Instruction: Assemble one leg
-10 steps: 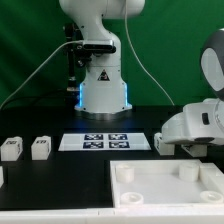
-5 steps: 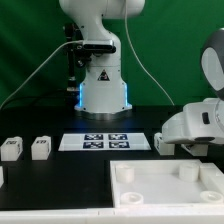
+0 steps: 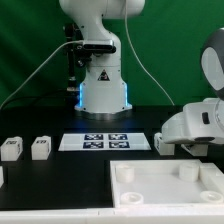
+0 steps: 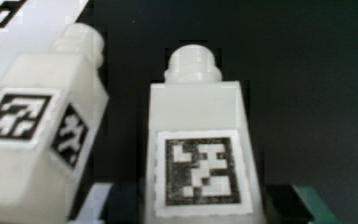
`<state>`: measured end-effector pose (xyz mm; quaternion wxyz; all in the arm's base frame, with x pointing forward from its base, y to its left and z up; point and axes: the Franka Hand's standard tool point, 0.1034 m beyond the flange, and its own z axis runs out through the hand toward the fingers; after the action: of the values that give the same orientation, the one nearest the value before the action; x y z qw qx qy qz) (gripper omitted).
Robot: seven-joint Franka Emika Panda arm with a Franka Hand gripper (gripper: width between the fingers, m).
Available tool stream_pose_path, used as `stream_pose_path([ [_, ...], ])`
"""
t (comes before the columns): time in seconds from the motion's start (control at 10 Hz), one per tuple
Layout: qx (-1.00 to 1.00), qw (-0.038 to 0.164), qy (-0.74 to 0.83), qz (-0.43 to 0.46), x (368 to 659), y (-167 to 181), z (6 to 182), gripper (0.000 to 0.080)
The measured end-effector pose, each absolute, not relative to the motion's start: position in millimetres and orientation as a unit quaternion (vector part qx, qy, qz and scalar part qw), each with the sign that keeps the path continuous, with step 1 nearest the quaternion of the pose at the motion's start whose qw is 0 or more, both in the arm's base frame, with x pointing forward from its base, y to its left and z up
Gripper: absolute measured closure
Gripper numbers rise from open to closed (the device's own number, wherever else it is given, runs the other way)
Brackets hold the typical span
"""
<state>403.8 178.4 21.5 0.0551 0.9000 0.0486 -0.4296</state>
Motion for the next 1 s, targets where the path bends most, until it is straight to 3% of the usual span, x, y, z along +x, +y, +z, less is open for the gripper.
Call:
stream_pose_path([
  [0.3, 0.938, 0.033, 0.041, -0.343, 442.2, 167.9, 68.5, 0.0506],
  [0.4, 0.964, 0.018, 0.036, -0.262, 463.5, 167.8, 85.5, 0.0506],
  [0.5, 0.979, 0.009, 0.036, -0.201, 464.8, 166.4, 95.1, 0.0506],
  [1.0, 0.999, -0.032, 0.044, -0.001, 468.2, 177.6, 90.1, 0.0506],
])
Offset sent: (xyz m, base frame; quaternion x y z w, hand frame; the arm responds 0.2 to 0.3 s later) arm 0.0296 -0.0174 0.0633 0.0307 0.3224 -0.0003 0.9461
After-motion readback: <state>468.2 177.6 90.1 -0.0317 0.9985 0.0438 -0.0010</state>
